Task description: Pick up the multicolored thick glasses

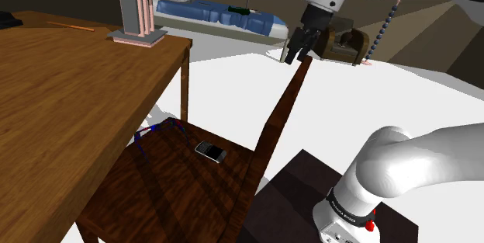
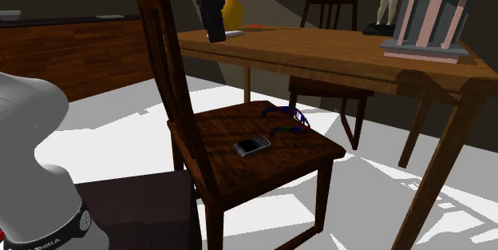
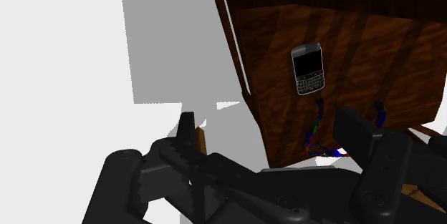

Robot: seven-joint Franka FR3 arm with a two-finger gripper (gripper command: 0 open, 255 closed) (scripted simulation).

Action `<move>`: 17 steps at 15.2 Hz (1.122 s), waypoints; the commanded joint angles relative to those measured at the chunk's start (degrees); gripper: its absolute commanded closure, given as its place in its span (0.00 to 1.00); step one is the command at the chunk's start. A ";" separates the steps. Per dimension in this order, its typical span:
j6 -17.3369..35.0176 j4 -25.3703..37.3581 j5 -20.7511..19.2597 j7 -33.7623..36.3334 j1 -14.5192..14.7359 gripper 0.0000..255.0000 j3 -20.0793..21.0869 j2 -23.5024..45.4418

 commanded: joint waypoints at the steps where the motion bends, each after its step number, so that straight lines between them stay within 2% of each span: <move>1: 0.00 0.00 0.00 0.00 0.00 0.00 0.00 0.00; 9: 13.11 -3.91 3.45 5.80 1.80 0.00 4.94 9.45; 17: 25.44 -2.84 5.56 11.29 3.41 0.00 9.55 22.91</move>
